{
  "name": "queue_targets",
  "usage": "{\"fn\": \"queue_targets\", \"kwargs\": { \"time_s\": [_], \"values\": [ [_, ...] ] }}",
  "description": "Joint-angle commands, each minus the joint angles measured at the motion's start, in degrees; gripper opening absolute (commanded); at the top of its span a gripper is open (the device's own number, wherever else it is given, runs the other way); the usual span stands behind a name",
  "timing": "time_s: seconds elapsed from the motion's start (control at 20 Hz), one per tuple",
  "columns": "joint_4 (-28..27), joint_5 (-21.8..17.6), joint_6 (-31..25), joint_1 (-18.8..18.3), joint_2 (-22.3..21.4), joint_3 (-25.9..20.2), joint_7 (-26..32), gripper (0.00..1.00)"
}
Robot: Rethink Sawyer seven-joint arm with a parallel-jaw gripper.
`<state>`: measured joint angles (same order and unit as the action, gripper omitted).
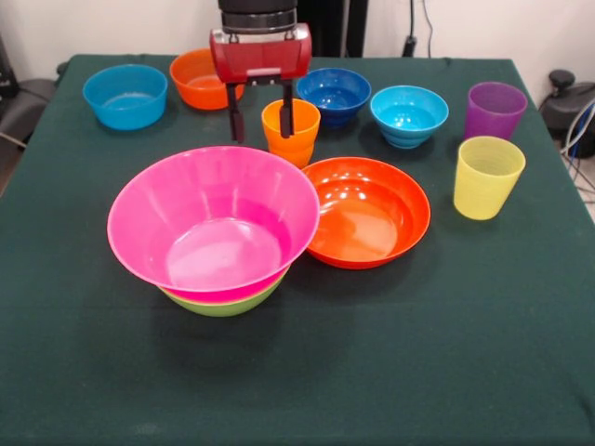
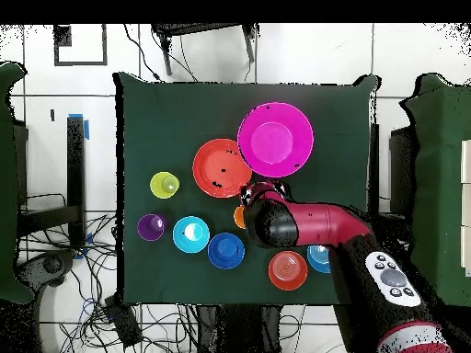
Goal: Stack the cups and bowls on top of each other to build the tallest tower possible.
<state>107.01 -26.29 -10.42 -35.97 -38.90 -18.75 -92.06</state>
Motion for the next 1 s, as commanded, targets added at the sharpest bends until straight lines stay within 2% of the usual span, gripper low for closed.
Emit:
{"fn": "queue_targets", "kwargs": {
  "time_s": [0.05,0.6,0.65,0.85,0.95,1.0],
  "values": [
    [-0.6,-5.8,2.7,-0.2,3.3,-0.2,-1.5,1.00],
    [0.5,-5.9,1.3,-0.3,1.3,-0.8,-2.7,1.00],
    [1.3,-5.5,0.3,-0.9,-0.2,-1.3,-2.2,1.00],
    [5.3,-0.8,-10.5,-4.6,-11.5,-3.8,2.7,1.00],
    [4.5,-0.5,-17.1,-3.3,-15.0,-1.3,5.7,1.00],
    [4.8,-0.9,-17.1,-4.1,-15.7,-1.5,6.3,1.00]
  ]
}}
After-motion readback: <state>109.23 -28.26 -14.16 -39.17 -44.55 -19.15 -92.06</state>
